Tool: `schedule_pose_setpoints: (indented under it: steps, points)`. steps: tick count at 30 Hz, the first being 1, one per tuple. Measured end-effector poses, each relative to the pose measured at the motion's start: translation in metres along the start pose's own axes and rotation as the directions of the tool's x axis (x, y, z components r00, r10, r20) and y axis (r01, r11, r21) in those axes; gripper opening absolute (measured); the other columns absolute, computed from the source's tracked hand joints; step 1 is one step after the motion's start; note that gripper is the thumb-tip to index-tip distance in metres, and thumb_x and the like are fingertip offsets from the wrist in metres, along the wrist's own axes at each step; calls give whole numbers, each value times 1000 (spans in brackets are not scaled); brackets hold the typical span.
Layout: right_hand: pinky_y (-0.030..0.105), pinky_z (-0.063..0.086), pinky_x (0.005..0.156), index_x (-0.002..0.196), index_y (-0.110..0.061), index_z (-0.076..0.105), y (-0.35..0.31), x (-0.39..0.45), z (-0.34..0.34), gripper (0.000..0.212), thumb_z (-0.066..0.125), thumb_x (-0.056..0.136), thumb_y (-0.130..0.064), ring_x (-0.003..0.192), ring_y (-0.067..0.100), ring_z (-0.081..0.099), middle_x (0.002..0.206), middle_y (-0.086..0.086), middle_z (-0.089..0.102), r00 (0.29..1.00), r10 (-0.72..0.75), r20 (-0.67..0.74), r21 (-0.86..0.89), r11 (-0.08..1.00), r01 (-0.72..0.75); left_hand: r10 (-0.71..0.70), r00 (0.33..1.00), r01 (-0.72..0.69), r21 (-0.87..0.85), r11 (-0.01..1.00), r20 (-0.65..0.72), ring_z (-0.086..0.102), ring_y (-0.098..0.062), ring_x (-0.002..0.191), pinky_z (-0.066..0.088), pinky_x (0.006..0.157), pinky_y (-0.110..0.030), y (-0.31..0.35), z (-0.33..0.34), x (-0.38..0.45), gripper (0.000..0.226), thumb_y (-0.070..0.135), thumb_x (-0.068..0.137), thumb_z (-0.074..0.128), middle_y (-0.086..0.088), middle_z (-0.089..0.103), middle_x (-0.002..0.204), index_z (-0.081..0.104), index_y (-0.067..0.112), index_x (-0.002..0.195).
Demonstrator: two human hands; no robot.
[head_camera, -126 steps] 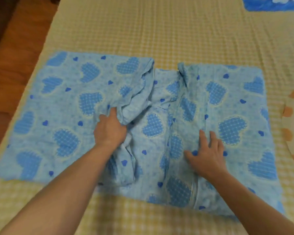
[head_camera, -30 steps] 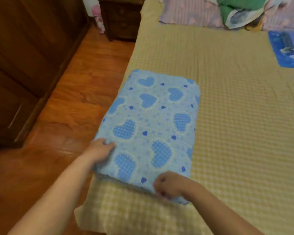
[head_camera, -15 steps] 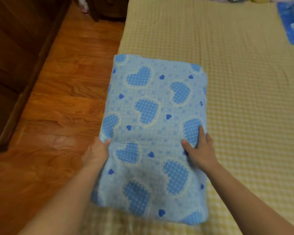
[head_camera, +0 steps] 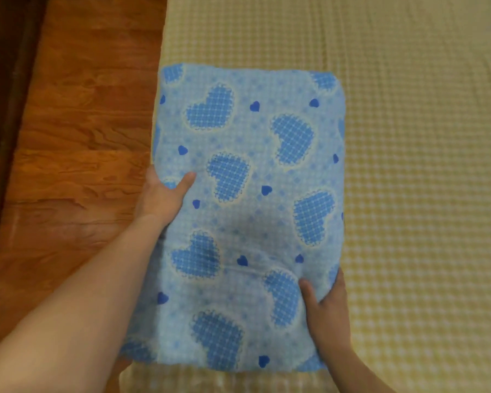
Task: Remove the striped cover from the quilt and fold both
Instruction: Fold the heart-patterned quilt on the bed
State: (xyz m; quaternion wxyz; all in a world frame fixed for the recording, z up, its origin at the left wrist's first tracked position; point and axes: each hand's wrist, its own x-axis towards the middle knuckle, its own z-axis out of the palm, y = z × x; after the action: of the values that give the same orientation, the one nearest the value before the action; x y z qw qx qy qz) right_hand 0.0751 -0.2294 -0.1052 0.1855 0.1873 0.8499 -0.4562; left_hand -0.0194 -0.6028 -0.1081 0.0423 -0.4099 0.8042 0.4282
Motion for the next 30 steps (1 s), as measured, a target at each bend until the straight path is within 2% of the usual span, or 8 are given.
schedule_pose_setpoints:
  steps: [3,6,10,15,21,25,28,30]
  points:
    - [40,57,90,132,-30,49,-8,23,-11,59,79,80,-35,105,10,66,121,-8,66,988,37,150,126,990,-56,-7,991,17,-76,997,132,64,-16,110,48,95,-31,-4,-1,18,74,69,73,71,7,67,119,57,24,130]
    - [44,60,83,136,-25,49,-40,70,-40,81,88,67,-47,107,23,70,121,1,70,903,74,424,233,954,-188,-63,947,111,-136,985,315,68,-17,108,49,104,-42,-13,-13,30,74,73,74,69,5,71,119,62,26,130]
    - [49,60,79,134,-30,53,-76,118,-24,96,74,55,-80,97,27,72,116,1,72,887,260,382,227,904,-362,-225,725,410,-145,900,651,70,-23,108,52,94,-43,-26,-25,34,85,80,58,75,-4,73,119,69,27,123]
    - [35,50,83,131,-12,53,-65,145,8,95,68,65,-79,100,28,65,118,5,64,942,330,-52,92,941,-325,-201,880,307,-192,932,431,76,-19,84,57,74,-33,-7,-2,21,72,74,61,77,0,78,93,72,17,105]
    - [32,35,76,125,7,57,-57,139,-51,73,48,95,-59,107,36,59,120,22,62,933,357,-44,52,934,-354,-49,992,87,-338,937,120,73,-4,74,55,64,-20,62,20,-70,39,57,73,80,14,76,82,72,24,92]
    - [35,38,76,94,-1,66,-46,73,-123,39,41,104,-30,85,28,54,90,19,59,968,123,-217,91,990,-105,212,976,-196,-237,952,46,67,10,71,49,55,-12,128,39,-165,34,63,68,74,26,72,73,73,29,74]
    - [38,43,81,81,-7,59,-44,23,-183,37,41,104,-29,82,22,51,84,16,57,999,-18,-27,-18,1000,18,333,935,-339,35,940,124,53,8,46,35,44,-21,170,95,-250,48,52,81,73,18,62,50,63,13,56]
    - [32,45,70,86,-13,56,-20,2,-225,25,48,101,-31,76,19,55,83,10,60,980,-2,197,-32,999,9,370,919,-390,174,904,140,61,-7,58,31,50,-25,187,126,-289,47,48,88,70,7,66,59,66,9,62]
